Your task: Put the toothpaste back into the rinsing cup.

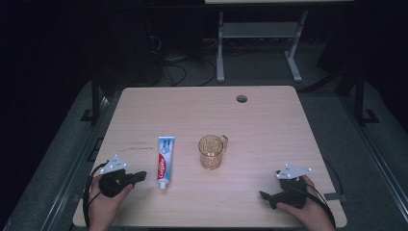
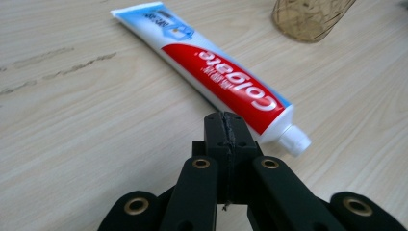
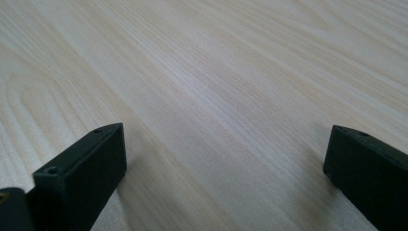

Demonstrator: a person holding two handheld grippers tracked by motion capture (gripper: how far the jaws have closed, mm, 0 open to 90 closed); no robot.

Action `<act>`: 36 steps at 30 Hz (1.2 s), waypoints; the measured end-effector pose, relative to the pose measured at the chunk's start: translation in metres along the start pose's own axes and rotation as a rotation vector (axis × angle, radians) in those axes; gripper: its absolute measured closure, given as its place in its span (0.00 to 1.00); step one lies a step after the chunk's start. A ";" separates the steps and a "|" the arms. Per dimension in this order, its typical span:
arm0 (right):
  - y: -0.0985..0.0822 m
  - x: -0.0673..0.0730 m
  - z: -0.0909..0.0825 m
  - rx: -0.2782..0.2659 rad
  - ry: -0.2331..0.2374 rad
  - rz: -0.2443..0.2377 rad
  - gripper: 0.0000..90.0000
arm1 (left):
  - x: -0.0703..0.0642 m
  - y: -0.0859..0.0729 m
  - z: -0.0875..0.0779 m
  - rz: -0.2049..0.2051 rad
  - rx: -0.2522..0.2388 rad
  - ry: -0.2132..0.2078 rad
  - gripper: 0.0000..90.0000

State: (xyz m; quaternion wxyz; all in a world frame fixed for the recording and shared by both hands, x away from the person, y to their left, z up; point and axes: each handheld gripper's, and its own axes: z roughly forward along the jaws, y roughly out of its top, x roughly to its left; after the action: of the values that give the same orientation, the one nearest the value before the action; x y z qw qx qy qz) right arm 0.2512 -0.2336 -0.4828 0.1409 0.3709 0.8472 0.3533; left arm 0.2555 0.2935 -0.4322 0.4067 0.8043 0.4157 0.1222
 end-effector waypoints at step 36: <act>0.000 0.000 0.000 0.001 -0.001 0.001 0.01 | -0.023 0.055 0.058 0.072 0.018 -0.118 1.00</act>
State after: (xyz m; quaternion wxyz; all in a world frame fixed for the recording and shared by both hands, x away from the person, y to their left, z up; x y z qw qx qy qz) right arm 0.2511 -0.2336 -0.4827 0.1407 0.3716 0.8472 0.3527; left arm 0.3031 0.2260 -0.4242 0.4187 0.8281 0.3628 0.0852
